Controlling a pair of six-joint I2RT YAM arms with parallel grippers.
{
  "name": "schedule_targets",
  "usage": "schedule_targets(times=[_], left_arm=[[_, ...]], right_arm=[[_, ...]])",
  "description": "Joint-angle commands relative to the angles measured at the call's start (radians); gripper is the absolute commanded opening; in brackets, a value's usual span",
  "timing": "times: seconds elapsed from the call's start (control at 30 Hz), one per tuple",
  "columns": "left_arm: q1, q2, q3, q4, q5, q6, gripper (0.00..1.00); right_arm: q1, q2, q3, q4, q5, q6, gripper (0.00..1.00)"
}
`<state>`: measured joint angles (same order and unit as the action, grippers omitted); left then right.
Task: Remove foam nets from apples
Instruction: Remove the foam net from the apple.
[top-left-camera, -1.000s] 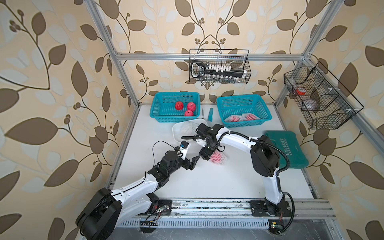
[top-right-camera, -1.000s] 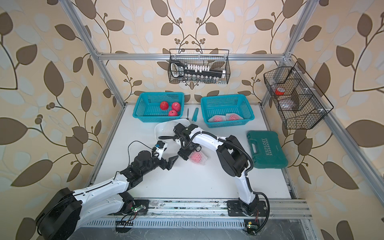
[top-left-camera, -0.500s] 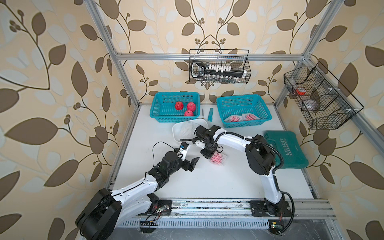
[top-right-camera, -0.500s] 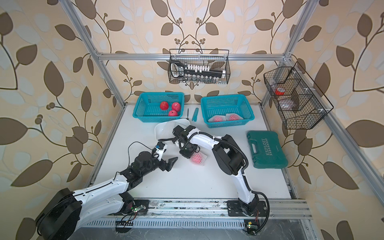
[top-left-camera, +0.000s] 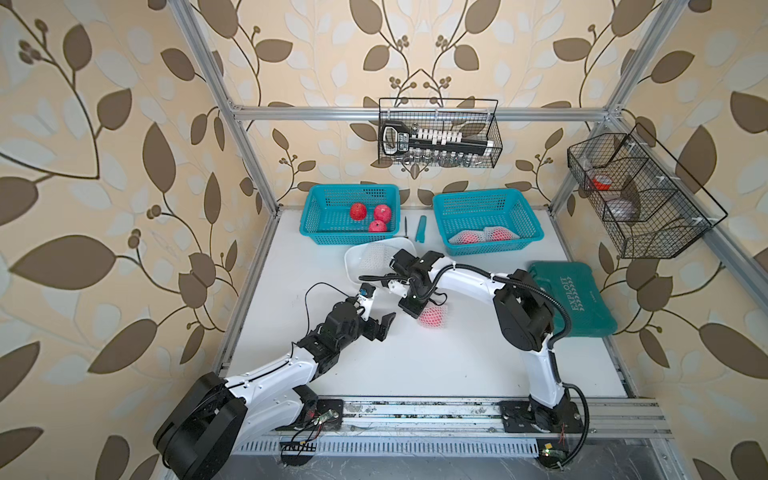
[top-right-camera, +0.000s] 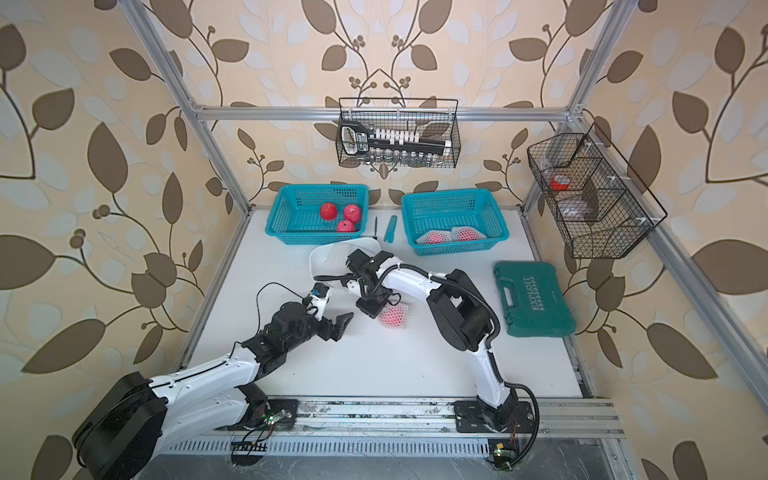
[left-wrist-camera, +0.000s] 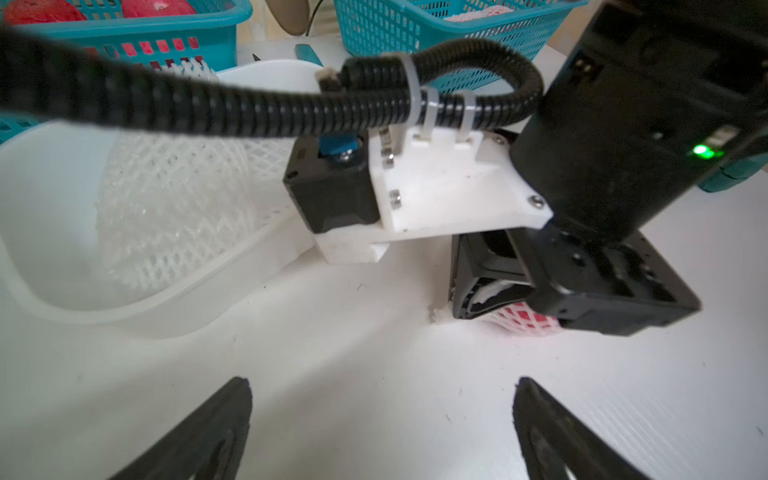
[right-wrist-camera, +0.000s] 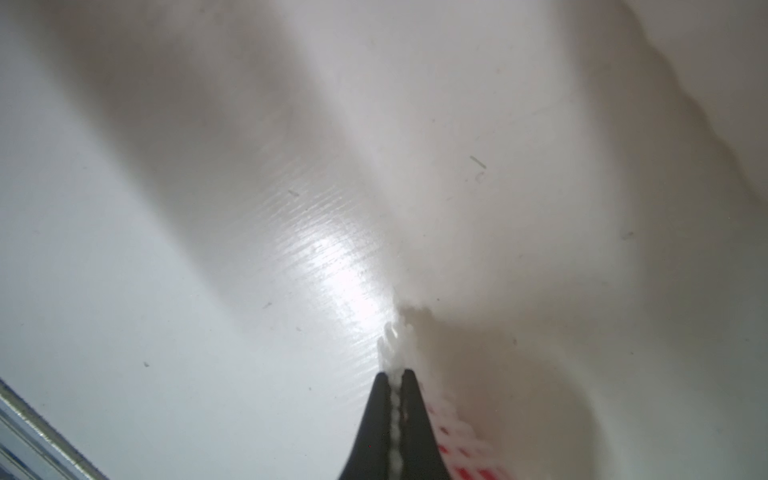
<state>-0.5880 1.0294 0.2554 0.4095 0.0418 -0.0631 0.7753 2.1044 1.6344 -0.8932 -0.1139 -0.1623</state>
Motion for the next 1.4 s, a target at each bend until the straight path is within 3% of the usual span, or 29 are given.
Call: schedule_targets(times=[0.0,0.2,0.4,0.6,0.87,1.17,1.37], left_arm=[[0.004,0.011,0.046,-0.01,-0.032,-0.015,0.99],[0.003,0.021,0.073,-0.038,-0.069,-0.011,0.99],[0.004,0.031,0.086,-0.017,-0.096,0.004,0.99],[0.004,0.105,0.126,-0.005,-0.079,0.015,0.99],[0.004,0.161,0.165,0.009,-0.077,0.026,0.99],[0.004,0.186,0.195,0.0,-0.074,0.043,0.99],[0.004,0.134,0.216,-0.005,-0.109,0.035,0.99]], right_arm=[[-0.009,-0.073,-0.043,0.054,-0.068,-0.017,0.0],[-0.061,-0.184,-0.146,0.202,-0.236,0.003,0.0],[-0.193,-0.415,-0.518,0.864,-0.539,0.205,0.0],[-0.194,-0.469,-0.779,1.437,-0.51,0.296,0.0],[-0.2,-0.405,-0.922,1.767,-0.483,0.307,0.0],[-0.206,-0.452,-0.9,1.656,-0.468,0.288,0.0],[-0.229,-0.485,-0.777,1.506,-0.489,0.348,0.0]])
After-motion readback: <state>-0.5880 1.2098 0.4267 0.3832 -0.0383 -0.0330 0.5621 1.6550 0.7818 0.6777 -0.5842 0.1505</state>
